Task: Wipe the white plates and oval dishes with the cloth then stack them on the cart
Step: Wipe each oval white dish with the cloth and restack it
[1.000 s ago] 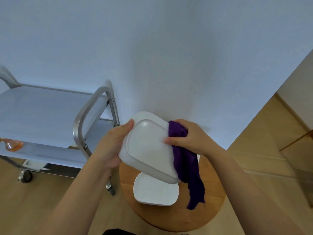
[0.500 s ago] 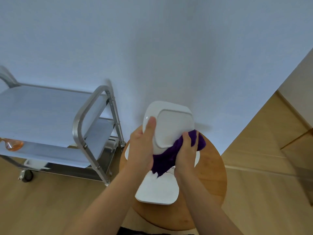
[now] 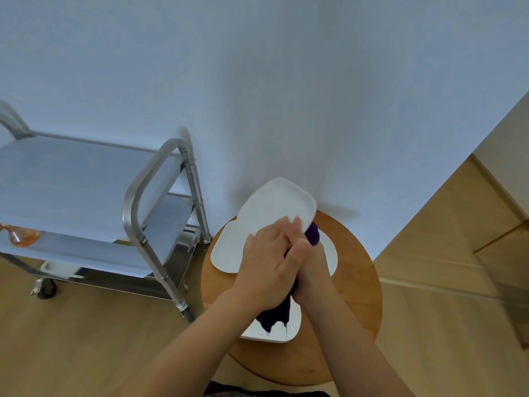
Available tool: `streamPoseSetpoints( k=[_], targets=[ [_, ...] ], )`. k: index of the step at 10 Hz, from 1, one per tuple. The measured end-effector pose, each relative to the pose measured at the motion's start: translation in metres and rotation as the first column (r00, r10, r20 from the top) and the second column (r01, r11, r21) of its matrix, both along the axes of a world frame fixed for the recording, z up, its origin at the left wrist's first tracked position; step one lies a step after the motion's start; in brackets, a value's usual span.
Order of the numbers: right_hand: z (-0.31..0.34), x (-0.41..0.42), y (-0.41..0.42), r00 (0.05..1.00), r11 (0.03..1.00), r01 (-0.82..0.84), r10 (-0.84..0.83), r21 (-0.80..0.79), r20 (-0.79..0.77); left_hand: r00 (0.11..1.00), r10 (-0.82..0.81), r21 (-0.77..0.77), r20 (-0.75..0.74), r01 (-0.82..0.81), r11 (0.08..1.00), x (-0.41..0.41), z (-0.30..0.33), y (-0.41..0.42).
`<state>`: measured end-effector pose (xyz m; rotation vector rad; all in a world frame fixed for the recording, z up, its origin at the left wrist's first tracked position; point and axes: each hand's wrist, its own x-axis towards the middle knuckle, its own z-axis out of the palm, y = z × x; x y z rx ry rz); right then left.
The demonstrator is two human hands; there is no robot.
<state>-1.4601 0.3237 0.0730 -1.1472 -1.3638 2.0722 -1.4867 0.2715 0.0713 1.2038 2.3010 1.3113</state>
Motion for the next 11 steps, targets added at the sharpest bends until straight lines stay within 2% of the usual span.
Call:
streamPoseSetpoints(
  k=[1, 2, 3, 4, 5, 6, 7, 8, 9, 11],
  targets=[
    [-0.018, 0.016, 0.029, 0.999, 0.998, -0.043, 0.042, -0.041, -0.012, 0.993, -0.072, -0.274, -0.089, 0.045, 0.961, -0.017, -0.019, -0.003],
    [-0.038, 0.027, 0.040, 0.996, 0.988, -0.083, 0.085, -0.131, 0.008, 0.988, 0.079, -0.130, 0.132, -0.062, 0.990, -0.034, -0.034, -0.020],
    [-0.051, 0.038, 0.059, 0.989, 0.983, -0.129, 0.137, -0.129, 0.055, 0.947, 0.315, -0.177, -0.069, -0.322, 0.930, -0.066, -0.054, -0.039],
    [-0.062, 0.047, 0.072, 0.968, 0.977, -0.196, 0.206, -0.079, 0.146, 0.862, 0.470, -0.365, 0.190, -0.383, 0.849, -0.096, -0.068, -0.053],
    [-0.073, 0.049, 0.079, 0.942, 0.962, -0.248, 0.268, -0.119, 0.204, 0.682, 0.448, -0.397, 0.578, -0.244, 0.885, -0.103, -0.085, -0.063],
    [-0.089, 0.048, 0.081, 0.921, 0.974, -0.226, 0.212, 0.004, 0.327, 0.642, 0.482, -0.428, 0.596, -0.255, 0.867, -0.098, -0.114, -0.067],
    [-0.109, 0.050, 0.079, 0.867, 0.952, -0.228, 0.103, 0.204, 0.488, 0.576, 0.564, -0.461, 0.591, -0.333, 0.823, -0.090, -0.146, -0.069],
    [-0.124, 0.058, 0.077, 0.878, 0.955, -0.143, 0.001, 0.260, 0.478, 0.560, 0.610, -0.507, 0.560, -0.350, 0.788, -0.081, -0.176, -0.069],
    [-0.136, 0.061, 0.070, 0.891, 0.964, -0.083, -0.042, 0.253, 0.452, 0.590, 0.629, -0.559, 0.506, -0.331, 0.760, -0.076, -0.200, -0.062],
    [-0.160, 0.055, 0.064, 0.867, 0.966, -0.044, -0.090, 0.256, 0.489, 0.576, 0.657, -0.619, 0.487, -0.303, 0.725, -0.076, -0.242, -0.048]
  ],
)
